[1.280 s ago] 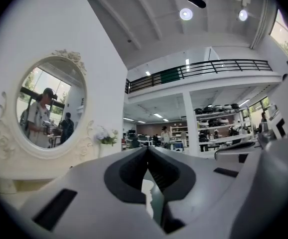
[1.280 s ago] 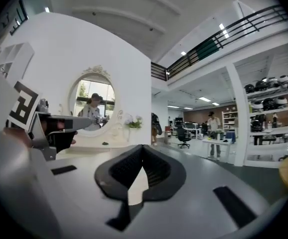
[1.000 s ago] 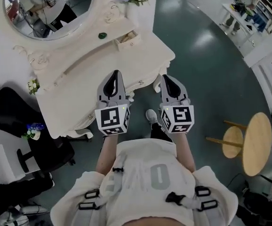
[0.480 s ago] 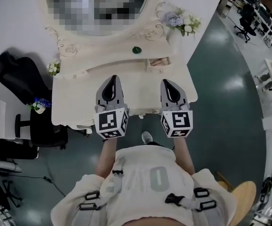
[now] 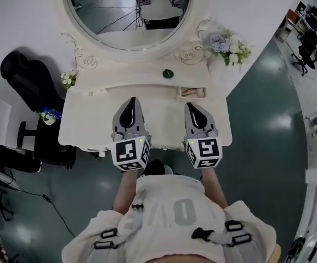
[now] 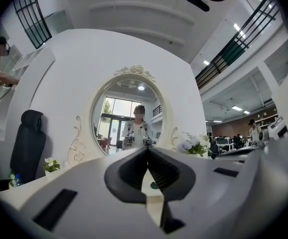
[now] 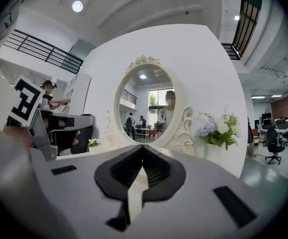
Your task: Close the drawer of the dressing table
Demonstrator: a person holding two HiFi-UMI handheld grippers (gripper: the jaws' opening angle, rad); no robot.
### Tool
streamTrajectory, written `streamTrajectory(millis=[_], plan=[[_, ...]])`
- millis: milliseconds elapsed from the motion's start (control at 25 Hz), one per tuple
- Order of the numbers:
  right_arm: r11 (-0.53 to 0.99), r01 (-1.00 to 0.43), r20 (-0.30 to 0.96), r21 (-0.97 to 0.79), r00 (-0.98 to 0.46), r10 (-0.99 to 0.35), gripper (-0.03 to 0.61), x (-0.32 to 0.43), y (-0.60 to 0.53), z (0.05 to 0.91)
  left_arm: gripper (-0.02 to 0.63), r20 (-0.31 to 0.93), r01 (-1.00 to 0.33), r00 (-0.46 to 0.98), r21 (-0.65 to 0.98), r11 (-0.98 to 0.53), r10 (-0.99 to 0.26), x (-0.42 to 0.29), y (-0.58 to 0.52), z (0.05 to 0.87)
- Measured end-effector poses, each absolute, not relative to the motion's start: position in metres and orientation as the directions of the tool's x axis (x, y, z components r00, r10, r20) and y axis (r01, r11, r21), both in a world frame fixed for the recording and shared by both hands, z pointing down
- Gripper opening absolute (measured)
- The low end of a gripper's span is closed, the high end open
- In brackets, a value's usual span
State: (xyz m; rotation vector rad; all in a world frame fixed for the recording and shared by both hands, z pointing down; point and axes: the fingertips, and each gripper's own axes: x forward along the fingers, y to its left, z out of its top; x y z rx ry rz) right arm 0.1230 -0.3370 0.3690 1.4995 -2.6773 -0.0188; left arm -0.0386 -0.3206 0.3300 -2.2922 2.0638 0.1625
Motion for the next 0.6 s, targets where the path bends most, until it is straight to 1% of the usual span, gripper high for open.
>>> streamTrajectory(millis=[280, 600], plan=[[0.498, -0.867, 0.049, 0.011, -0.497, -0.867, 0.008, 0.116, -0.354, 0.37, 0.018, -0.087, -0.996, 0.086, 0.019, -0.088, -0.993, -0.057, -0.33, 0.339], [0.472, -0.882, 0.052, 0.002, -0.471, -0.88, 0.008, 0.105, -0.365, 0.378, 0.018, -0.094, -0.995, 0.094, 0.007, -0.095, -0.991, -0.078, -0.341, 0.34]])
